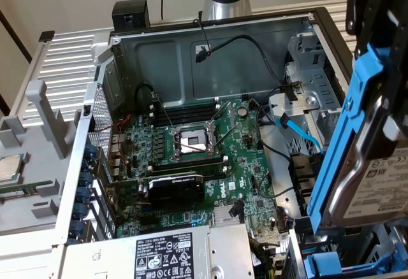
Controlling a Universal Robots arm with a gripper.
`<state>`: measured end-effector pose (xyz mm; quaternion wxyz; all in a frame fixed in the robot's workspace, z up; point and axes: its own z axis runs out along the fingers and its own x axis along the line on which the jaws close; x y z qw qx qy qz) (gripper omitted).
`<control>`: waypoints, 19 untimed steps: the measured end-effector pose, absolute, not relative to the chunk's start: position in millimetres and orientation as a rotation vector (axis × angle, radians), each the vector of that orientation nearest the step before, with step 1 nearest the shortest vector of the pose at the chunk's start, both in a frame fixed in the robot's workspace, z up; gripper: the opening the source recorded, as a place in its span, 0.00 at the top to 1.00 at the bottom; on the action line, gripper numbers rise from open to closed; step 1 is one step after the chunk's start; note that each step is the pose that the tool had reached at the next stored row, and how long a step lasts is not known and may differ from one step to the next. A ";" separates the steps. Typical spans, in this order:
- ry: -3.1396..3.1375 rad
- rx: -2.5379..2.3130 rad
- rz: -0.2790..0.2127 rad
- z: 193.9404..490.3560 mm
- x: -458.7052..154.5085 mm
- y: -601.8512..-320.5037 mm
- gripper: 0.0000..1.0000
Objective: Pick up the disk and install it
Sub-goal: 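Insert the disk into the insertion slot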
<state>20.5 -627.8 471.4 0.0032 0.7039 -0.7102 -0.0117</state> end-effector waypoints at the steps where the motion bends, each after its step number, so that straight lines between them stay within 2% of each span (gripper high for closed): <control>1: -2.227 2.207 -0.037 469.7 20.4 -627.9 0.63; 19: -2.229 2.220 -0.019 457.6 18.1 -625.6 0.63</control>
